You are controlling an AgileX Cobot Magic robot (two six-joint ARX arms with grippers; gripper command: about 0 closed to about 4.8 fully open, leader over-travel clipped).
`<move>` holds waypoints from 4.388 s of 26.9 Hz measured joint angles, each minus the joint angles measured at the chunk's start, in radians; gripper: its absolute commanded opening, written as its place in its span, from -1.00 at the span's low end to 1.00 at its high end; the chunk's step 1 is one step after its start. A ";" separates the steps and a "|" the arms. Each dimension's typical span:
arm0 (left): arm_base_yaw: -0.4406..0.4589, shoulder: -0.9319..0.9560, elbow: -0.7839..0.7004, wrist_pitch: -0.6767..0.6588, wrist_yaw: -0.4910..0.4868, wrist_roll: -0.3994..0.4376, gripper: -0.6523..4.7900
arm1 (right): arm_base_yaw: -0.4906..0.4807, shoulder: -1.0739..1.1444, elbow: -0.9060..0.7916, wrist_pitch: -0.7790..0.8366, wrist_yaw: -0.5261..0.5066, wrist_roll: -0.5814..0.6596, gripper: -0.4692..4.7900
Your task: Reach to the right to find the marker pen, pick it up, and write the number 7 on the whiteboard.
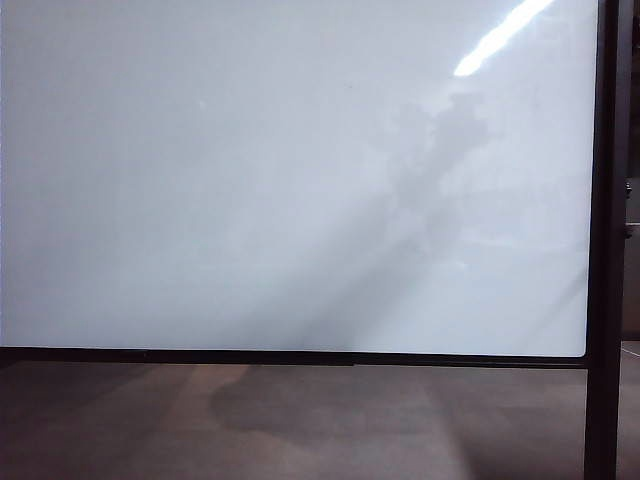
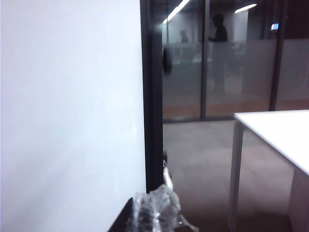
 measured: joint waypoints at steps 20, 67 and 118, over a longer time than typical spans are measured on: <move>-0.280 0.729 0.561 -0.023 0.206 0.002 -0.78 | 0.000 0.594 0.290 0.322 0.001 -0.072 -0.84; -0.609 0.812 0.609 -0.104 0.190 0.046 -0.78 | -0.335 1.664 0.177 1.268 -0.522 0.085 0.03; -0.609 0.813 0.609 -0.104 0.185 0.046 -0.78 | -0.471 1.714 0.560 1.170 -0.468 0.063 -0.84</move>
